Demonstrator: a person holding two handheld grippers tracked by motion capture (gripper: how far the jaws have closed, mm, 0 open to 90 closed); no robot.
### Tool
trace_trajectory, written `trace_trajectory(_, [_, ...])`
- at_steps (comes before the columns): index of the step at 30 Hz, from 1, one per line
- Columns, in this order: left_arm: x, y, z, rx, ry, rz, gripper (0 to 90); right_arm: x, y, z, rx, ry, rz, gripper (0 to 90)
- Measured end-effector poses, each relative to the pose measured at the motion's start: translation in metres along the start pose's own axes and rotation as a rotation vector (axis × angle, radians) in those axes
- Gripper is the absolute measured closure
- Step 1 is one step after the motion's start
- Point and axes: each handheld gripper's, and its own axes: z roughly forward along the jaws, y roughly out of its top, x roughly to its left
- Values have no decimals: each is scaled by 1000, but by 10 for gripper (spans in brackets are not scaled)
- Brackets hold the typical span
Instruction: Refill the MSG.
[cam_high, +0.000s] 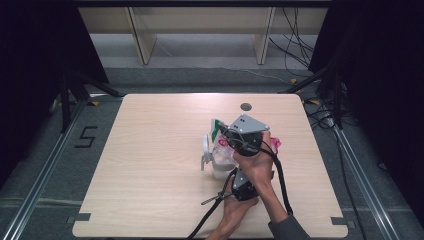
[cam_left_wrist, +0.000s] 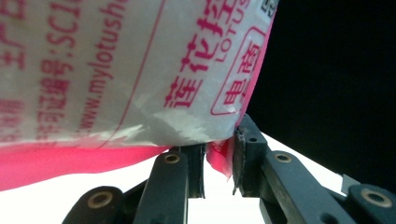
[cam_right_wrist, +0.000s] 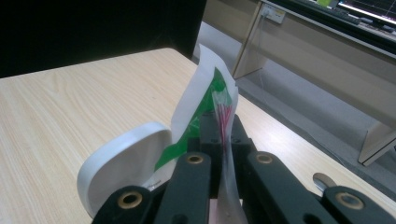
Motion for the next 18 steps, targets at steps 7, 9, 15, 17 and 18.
trace_trajectory(7, [0,0,0,0,0,0,762,0,0,0,-2,-2,0,900])
trace_trajectory(9, [0,0,0,4,6,6,762,-2,0,0,-22,-20,-13,900])
trace_trajectory(15, [0,0,-1,11,4,7,763,0,0,1,0,-1,0,900])
trace_trajectory(17, [0,1,-1,9,-1,7,763,-1,1,0,-24,-18,-27,900])
trace_trajectory(18, [0,0,0,3,4,6,763,0,1,0,-12,-9,-17,900])
